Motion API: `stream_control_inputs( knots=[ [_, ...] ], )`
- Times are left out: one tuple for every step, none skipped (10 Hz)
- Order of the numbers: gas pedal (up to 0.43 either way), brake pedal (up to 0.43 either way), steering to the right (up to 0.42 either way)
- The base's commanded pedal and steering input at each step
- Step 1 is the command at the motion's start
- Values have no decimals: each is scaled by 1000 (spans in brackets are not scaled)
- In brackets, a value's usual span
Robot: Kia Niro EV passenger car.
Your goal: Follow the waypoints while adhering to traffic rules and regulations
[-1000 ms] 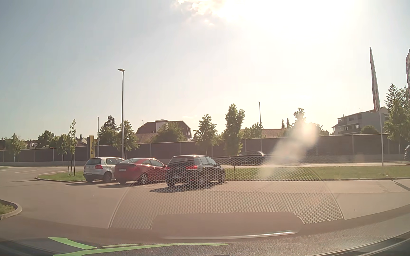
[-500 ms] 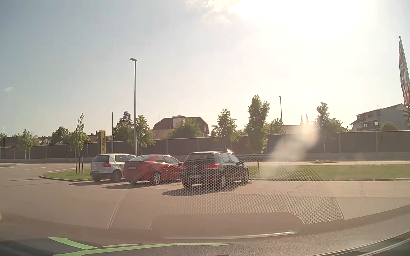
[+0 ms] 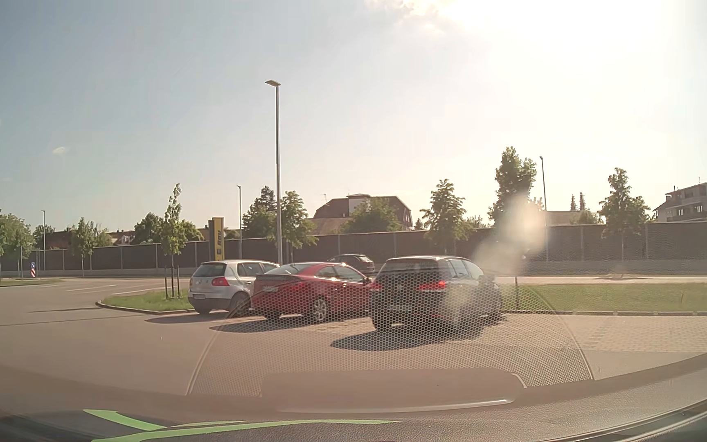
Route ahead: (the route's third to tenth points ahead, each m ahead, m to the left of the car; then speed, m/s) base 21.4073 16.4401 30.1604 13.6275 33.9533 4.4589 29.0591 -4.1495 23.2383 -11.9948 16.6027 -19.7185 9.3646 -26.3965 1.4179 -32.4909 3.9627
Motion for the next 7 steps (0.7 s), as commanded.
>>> stream_control_inputs(
  knots=[
    [47, 0, -316],
    [39, 0, -333],
    [39, 0, -339],
    [39, 0, -345],
    [39, 0, -364],
    [28, 0, -381],
    [28, 0, -388]
  ],
)
